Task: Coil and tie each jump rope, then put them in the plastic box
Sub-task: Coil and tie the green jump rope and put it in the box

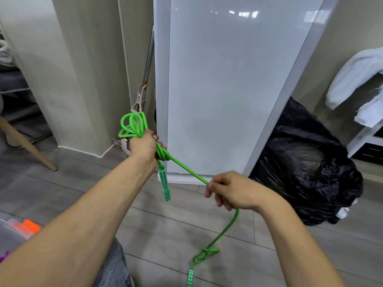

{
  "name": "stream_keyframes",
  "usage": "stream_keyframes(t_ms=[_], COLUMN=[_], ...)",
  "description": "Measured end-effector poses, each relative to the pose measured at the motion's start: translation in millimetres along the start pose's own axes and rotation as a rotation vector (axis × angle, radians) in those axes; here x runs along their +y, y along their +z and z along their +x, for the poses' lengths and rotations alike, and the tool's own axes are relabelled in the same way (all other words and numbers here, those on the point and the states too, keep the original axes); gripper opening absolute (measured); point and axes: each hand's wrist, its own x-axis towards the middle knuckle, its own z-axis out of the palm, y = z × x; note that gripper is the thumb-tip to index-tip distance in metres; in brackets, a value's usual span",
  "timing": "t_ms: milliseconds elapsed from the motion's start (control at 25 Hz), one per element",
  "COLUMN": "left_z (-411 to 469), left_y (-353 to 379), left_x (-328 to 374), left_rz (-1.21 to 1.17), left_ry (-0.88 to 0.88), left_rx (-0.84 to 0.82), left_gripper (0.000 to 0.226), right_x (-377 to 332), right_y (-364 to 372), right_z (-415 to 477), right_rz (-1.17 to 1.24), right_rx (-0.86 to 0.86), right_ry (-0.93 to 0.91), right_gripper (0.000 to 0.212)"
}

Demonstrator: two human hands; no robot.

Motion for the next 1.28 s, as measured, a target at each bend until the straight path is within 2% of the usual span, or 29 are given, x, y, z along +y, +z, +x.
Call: stream_keyframes(t_ms=[40,120,200,440,760,960,1080,1160,1280], left_z=[1,-1,-9,-49,-75,-67,-66,-67,-61], left_y=[-1,-1,2,9,16,13,13,14,15], left_x=[2,3,0,-16,-29,-24,-22,-23,-24], left_rz=[0.103,0.353,0.54,0.825,0.992,1.176,1.237,1.155,0.897], left_ry=[0.1,0.268,0.329,0.278,0.288,0.337,0.438,0.442,0.316], left_rx=[0.008,-0.036,-0.144,-0.544,-0.815,-0.848,-0.796,-0.718,-0.591], left_gripper=[0.029,0.023,0.017,0.012,0.02,0.025,0.018,0.016,0.016], right_x=[4,9,9,-9,-5,-4,-6,-6,-3], right_y=[-5,-14,-16,0,0,2,1,-3,-7], right_z=[-1,-2,-2,3,11,13,14,13,10], right_rz=[-0.028,-0.113,-0.133,0.03,0.153,0.155,0.32,0.416,0.435], right_rx=[0.017,0.186,0.368,0.451,0.597,0.584,0.528,0.478,0.377], right_ry=[0.03,0.054,-0.013,-0.195,-0.185,-0.174,-0.175,-0.168,-0.142], right_gripper=[0.03,0.029,0.029,0.025,0.026,0.028,0.027,0.028,0.027])
